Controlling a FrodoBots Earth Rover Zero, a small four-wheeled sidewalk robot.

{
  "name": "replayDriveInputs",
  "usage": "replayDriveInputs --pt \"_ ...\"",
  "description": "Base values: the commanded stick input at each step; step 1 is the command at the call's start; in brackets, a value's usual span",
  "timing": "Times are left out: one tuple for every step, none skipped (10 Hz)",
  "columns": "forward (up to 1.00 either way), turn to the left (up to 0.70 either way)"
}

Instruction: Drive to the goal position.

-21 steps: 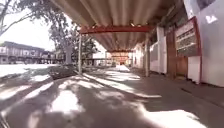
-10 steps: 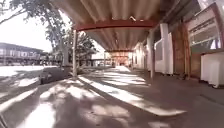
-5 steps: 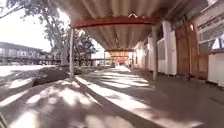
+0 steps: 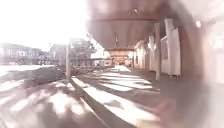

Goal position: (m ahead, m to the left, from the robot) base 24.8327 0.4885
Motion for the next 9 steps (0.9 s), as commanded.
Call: replayDriveInputs --pt "0.70 0.00" --pt "0.70 0.00" --pt "0.70 0.00" --pt "0.70 0.00" --pt "0.70 0.00" --pt "0.70 0.00" --pt "0.70 0.00" --pt "0.70 0.00" --pt "0.70 0.00"
